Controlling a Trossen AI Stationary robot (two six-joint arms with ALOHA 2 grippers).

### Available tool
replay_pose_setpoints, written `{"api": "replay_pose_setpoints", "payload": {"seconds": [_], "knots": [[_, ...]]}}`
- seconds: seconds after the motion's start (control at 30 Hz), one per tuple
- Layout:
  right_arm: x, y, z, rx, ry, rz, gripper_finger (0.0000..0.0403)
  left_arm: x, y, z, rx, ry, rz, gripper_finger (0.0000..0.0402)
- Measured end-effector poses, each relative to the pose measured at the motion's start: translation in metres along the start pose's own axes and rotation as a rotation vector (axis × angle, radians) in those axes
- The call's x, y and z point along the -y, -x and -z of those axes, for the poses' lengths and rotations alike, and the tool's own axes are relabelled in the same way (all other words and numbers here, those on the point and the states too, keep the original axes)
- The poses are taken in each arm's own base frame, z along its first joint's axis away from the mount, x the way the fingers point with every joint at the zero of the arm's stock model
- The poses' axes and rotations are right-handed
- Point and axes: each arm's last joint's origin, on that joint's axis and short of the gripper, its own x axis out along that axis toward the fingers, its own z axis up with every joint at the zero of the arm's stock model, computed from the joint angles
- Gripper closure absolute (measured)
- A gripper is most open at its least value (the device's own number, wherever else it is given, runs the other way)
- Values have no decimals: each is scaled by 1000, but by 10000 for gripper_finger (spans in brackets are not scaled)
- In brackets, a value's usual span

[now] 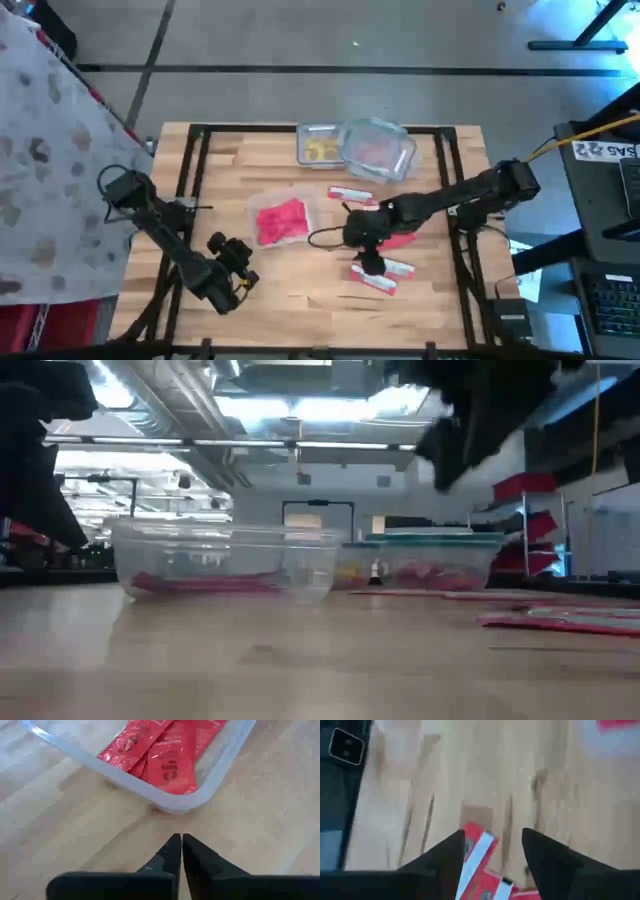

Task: Sort candy
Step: Put the pink strip candy into the rectangular transparent bin

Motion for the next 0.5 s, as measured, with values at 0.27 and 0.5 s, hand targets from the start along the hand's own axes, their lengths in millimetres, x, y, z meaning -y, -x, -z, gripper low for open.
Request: {"api": "replay_pose_setpoints", "payload": {"seconds": [0.27,0.5], "knots": [[-3,-7,43,-335,65,130,217,13,1,-1,47,-86,102,402],[9,-40,104,-500,52,165,217,17,1,-2,70,-124,131,402]]}}
